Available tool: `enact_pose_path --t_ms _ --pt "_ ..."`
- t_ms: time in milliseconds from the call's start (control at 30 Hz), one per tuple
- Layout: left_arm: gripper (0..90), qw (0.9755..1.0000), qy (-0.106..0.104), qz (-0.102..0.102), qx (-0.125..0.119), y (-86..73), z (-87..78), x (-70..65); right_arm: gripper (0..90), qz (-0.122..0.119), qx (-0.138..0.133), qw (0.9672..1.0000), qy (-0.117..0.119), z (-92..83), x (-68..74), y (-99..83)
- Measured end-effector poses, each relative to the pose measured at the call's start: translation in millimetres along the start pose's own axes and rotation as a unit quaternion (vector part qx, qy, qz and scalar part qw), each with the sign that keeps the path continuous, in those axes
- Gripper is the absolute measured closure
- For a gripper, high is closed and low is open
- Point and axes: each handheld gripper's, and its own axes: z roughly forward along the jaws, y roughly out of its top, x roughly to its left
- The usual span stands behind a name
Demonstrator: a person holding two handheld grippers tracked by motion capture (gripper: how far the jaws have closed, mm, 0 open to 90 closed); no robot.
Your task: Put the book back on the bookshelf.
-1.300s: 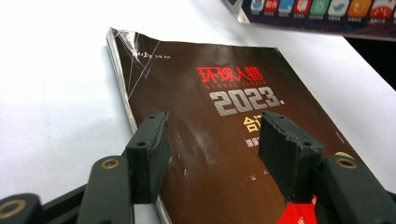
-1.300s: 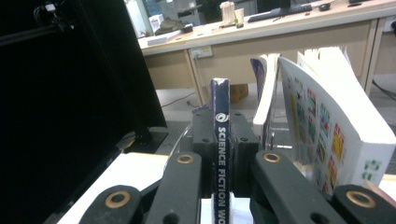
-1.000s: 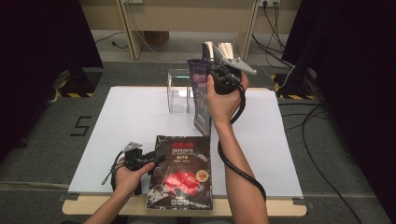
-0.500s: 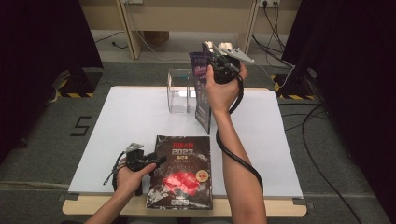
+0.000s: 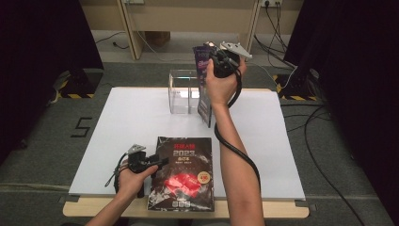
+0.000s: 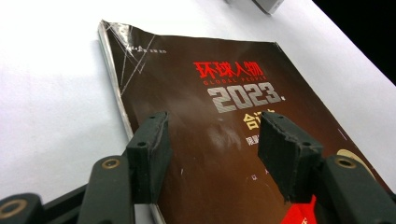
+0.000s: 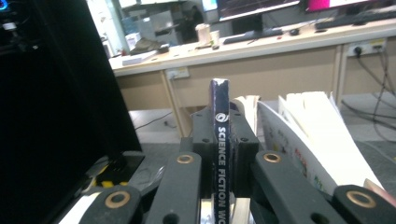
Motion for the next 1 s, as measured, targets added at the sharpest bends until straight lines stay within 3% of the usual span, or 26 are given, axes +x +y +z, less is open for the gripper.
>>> enact_pose_path --t_ms 200,367,667,867,1000 --pt "42.8 1.0000 -0.002 -0.001 -0.004 0.7 -0.4 -0.3 84.1 0.000 0.003 0.9999 -0.016 14.9 -2.9 -10.7" --pt "42.8 1.0000 -0.001 -0.003 -0.003 0.1 -0.8 1.6 84.0 -0.025 0.008 0.9994 -0.022 15.7 2.5 -21.1" --pt "42.9 1.0000 0.000 -0.005 -0.005 -0.7 -1.5 2.3 82.9 -0.059 0.014 0.9980 -0.021 -18.1 10.9 -36.1" --pt "42.8 0.9999 0.002 -0.007 -0.008 0.5 -2.5 2.3 82.6 -0.058 0.025 0.9980 -0.006 -49.0 4.2 -46.7" --pt "42.8 1.0000 0.002 -0.005 -0.007 0.6 -2.8 1.7 82.2 -0.038 0.039 0.9985 0.005 -60.9 -3.6 -49.4"
